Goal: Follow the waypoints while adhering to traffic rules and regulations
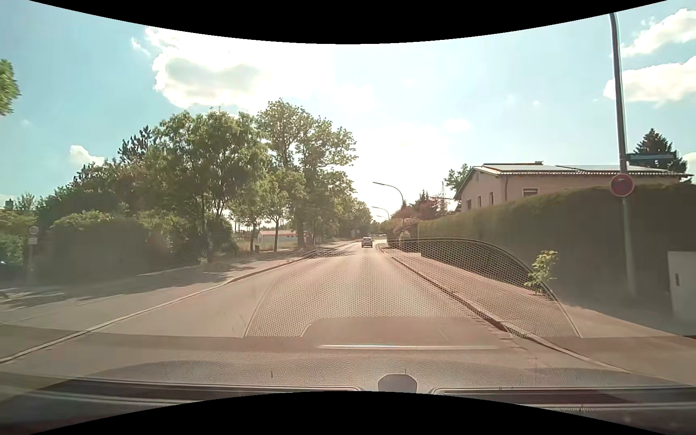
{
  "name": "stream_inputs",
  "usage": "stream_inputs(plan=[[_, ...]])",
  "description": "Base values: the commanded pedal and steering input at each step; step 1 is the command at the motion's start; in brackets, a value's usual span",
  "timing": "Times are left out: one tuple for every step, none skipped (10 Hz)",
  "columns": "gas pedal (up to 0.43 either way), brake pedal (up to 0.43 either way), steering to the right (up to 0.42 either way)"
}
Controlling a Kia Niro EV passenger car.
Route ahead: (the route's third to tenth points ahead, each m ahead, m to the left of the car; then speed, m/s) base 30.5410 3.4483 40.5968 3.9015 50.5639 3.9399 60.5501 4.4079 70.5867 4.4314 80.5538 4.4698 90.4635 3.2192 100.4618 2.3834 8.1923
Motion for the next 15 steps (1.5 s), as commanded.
stream_inputs(plan=[[0.150,0.006,0.004],[0.138,0.006,0.003],[0.130,0.006,0.001],[0.130,0.006,0.000],[0.130,0.006,0.000],[0.130,0.006,-0.001],[0.130,0.006,-0.001],[0.130,0.006,-0.001],[0.118,0.006,-0.001],[0.118,0.006,0.000],[0.118,0.006,0.000],[0.110,0.006,-0.001],[0.110,0.006,-0.001],[0.098,0.006,-0.001],[0.098,0.006,-0.001]])
